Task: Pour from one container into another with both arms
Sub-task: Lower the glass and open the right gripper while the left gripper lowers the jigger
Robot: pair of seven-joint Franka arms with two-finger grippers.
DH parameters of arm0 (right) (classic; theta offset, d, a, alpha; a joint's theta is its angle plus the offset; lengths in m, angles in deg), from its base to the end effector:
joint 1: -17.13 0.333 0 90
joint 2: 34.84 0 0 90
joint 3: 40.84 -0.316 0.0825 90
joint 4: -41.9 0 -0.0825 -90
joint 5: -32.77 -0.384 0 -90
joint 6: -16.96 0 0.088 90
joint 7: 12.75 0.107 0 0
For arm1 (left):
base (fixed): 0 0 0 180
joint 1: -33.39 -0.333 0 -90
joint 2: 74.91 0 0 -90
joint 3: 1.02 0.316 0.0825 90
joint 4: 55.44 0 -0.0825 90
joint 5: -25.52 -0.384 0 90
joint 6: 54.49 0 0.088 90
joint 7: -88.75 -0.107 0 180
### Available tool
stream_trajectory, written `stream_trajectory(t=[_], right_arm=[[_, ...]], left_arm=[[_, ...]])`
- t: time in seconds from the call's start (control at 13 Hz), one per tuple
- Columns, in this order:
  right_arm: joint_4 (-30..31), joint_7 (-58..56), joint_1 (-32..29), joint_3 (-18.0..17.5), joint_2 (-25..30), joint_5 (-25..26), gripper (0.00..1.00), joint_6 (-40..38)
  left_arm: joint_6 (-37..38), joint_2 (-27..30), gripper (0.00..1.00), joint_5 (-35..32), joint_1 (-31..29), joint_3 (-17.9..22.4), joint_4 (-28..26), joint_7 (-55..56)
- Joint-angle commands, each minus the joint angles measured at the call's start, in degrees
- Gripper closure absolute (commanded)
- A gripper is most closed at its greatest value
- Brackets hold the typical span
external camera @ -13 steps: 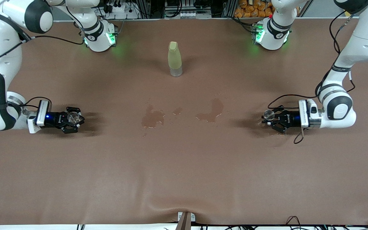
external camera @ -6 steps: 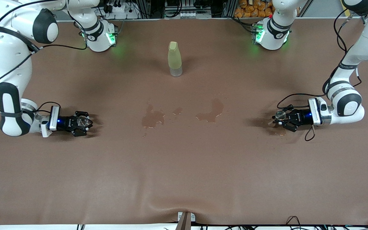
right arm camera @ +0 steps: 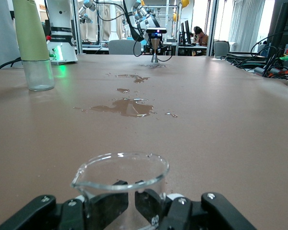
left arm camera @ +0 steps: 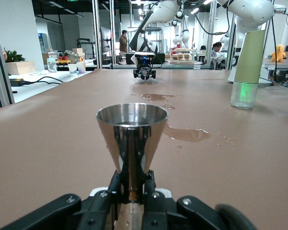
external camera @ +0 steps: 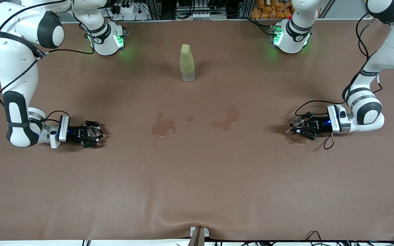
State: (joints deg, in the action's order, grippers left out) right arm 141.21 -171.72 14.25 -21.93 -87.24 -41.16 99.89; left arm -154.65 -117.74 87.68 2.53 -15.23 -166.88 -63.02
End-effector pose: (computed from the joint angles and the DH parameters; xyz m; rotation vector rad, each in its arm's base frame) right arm 0.5621 -0.0979 0.0751 -1.3282 -1.4859 -1.0594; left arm 0.5363 0.0727 0.1101 1.3685 -1.3673 1.1102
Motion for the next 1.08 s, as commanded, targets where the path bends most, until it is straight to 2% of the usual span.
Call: stream_trajectory(t=[0.0, 0.15, 0.23, 0.38, 0.54, 0.69, 0.85, 0.92, 1.0], right_arm=[[-0.7, -9.78, -1.6, -1.16, -1.31, -0.78, 1.0, 0.04], [-0.61, -9.61, -1.69, -1.16, -1.39, -0.86, 1.0, 0.13], [-0.61, -9.08, -1.78, -1.16, -1.39, -0.95, 0.93, 0.13], [-0.61, -7.77, -2.21, -1.16, -1.31, -0.86, 0.57, 0.13], [-0.61, -4.43, -2.83, -1.07, -0.96, -0.69, 0.32, 0.13], [-0.61, -4.16, -3.09, -0.98, -0.87, -0.6, 0.13, 0.04], [-0.61, -3.54, -3.27, -0.72, -0.34, -0.16, 0.03, 0.04], [-0.61, -3.37, -3.53, -0.46, 0.01, -0.07, 0.0, 0.21], [-0.7, -3.36, -3.62, 0.59, 0.45, 0.28, 0.0, 0.22]], left_arm=[[0.23, -0.06, 1.0, -0.9, -0.34, 0.23, 0.35, -0.63], [0.23, -0.06, 1.0, -0.9, -0.25, 0.68, 0.53, -0.72], [0.23, -0.06, 1.0, -0.9, -0.16, 0.68, 0.7, -0.72], [0.23, -0.06, 1.0, -0.9, -0.34, 0.59, 0.44, -0.72], [0.23, 0.2, 1.0, -0.9, -0.34, 0.68, 0.35, -0.63], [0.23, 0.03, 1.0, -0.9, -0.34, 0.59, 0.27, -0.63], [0.32, 0.03, 0.93, -0.81, -0.34, 0.59, 0.27, -0.37], [0.58, -0.06, 0.92, -0.81, -0.25, 0.59, 0.35, 0.24], [0.67, -0.15, 0.86, -0.81, -0.25, 0.5, 0.44, 0.33]])
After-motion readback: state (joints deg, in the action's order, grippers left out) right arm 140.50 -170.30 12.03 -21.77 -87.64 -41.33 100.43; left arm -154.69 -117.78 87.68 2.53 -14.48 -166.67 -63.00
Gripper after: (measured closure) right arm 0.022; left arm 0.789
